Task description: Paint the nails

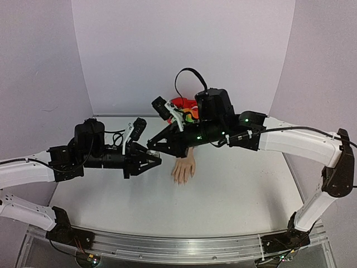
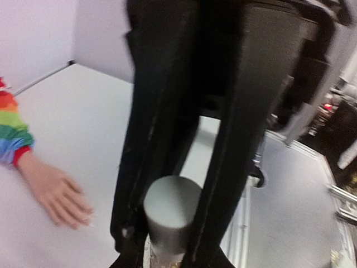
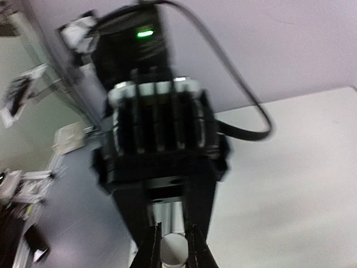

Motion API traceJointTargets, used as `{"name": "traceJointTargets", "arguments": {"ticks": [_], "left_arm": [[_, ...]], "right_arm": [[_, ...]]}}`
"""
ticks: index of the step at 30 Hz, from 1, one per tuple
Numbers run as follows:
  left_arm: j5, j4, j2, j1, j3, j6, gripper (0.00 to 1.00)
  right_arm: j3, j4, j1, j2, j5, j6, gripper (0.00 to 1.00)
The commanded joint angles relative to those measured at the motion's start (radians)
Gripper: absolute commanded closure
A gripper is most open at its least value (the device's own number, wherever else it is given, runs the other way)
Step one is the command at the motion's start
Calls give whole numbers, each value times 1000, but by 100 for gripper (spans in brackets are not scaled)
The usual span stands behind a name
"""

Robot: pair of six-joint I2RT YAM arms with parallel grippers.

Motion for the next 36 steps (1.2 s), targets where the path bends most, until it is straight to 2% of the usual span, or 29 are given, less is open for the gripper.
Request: {"name": "traceJointTargets", "arguments": {"ticks": [1, 2, 3, 10, 12, 13, 14, 19, 20, 22, 24, 29, 36], "left_arm": [[-872, -143, 55, 27, 125, -57, 100], [-929, -177, 80, 27, 144, -57, 100], [-943, -192, 103, 27, 157, -52, 100], [-744, -20, 32, 26, 38, -17, 100], [-690, 12, 2, 25, 4, -12, 94], [-651, 32, -19, 25, -15, -7, 88], [-618, 57, -38, 25, -33, -6, 73], [-427, 134, -115, 25, -125, 20, 21], [-391, 132, -127, 26, -134, 27, 14], [-344, 129, -148, 25, -151, 32, 6], [-312, 128, -171, 25, -165, 36, 1], [-311, 132, -217, 25, -189, 34, 0], [-373, 92, -216, 26, -165, 37, 1]], "right_arm": [[70, -119, 190, 32, 1044, 176, 100], [109, -166, 204, 60, 1158, 229, 100], [126, -181, 208, 72, 1182, 270, 100], [135, -130, 209, 71, 1042, 249, 100], [120, -109, 204, 55, 1008, 242, 100], [117, -102, 203, 49, 997, 235, 100], [117, -99, 202, 47, 992, 232, 100], [92, -81, 182, 13, 972, 237, 100], [81, -74, 176, 3, 969, 237, 100], [61, -68, 161, -15, 965, 237, 100], [32, -60, 147, -37, 966, 240, 100], [-110, -9, 93, -107, 1006, 261, 100], [-505, 160, -57, -212, 1130, 345, 100]]}}
